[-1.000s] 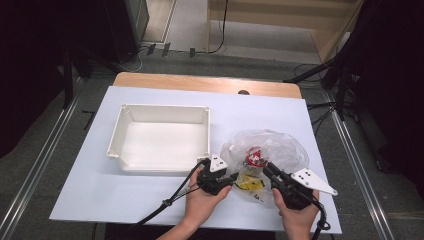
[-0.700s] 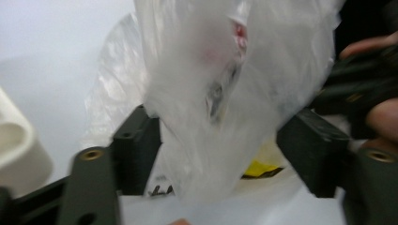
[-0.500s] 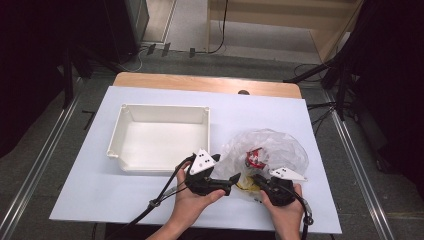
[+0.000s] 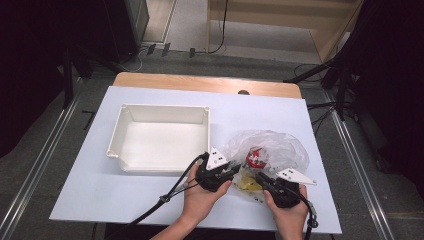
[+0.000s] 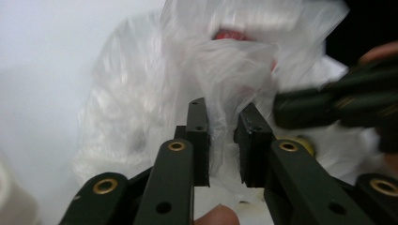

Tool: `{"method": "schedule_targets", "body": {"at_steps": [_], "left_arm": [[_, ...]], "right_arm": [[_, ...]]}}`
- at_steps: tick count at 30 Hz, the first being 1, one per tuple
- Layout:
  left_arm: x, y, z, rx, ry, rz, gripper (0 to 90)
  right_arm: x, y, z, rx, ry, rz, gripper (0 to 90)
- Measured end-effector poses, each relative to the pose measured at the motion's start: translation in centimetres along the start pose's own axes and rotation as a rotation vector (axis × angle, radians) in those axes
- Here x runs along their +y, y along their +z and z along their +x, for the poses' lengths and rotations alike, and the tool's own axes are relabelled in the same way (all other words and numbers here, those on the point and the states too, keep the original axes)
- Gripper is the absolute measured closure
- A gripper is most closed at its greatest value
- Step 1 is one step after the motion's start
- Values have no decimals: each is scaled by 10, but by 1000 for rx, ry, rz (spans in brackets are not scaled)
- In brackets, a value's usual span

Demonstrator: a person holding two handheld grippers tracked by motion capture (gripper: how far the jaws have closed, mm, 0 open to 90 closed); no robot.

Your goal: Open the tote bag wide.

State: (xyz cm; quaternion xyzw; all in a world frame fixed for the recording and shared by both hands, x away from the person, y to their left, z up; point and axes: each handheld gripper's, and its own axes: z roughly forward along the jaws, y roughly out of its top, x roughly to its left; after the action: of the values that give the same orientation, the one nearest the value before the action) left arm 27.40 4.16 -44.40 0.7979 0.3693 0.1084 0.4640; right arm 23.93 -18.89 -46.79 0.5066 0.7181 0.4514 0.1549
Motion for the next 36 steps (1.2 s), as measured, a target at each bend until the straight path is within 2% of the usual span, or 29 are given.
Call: {"method": "schedule_targets", "body": {"at_steps": [4, 10, 11, 13, 15, 17, 19, 22, 25, 29, 32, 33, 34, 36], "left_arm": [[-12, 17, 4, 20, -10, 50, 807], [-22, 24, 6, 36, -17, 45, 801], [-23, 23, 5, 45, -6, 35, 801], [-24, 23, 2, 59, 14, 20, 801], [-25, 22, 2, 61, 16, 16, 801], [-25, 22, 3, 62, 3, 11, 804], [-25, 22, 2, 72, 14, 4, 806], [-25, 21, 1, 82, 20, 10, 804], [-25, 22, 3, 71, 8, 10, 800], [-25, 22, 4, 70, 4, 14, 798], [-25, 22, 3, 73, 5, 14, 782], [-25, 22, 3, 73, 5, 14, 775], [-25, 22, 4, 74, 4, 13, 774], [-25, 22, 3, 77, 5, 14, 776]], "right_arm": [[10, -18, 0, -3, 3, -93, 841], [28, -49, -2, -26, -16, -221, 829], [30, -52, -3, -35, -28, -236, 790], [35, -54, -4, -90, -42, -255, 636], [39, -55, -8, -148, -19, -271, 499], [44, -53, -12, -164, 4, -273, 397], [51, -48, -15, -168, -2, -245, 313], [56, -37, -24, -171, 4, -206, 275], [54, -27, -34, -171, 21, -183, 325], [48, -15, -47, -120, 18, -135, 552], [48, -6, -54, -114, 12, -101, 662], [48, -6, -54, -114, 12, -101, 662], [54, 1, -58, -99, 1, -81, 740], [61, 10, -60, -93, -22, -52, 814]]}}
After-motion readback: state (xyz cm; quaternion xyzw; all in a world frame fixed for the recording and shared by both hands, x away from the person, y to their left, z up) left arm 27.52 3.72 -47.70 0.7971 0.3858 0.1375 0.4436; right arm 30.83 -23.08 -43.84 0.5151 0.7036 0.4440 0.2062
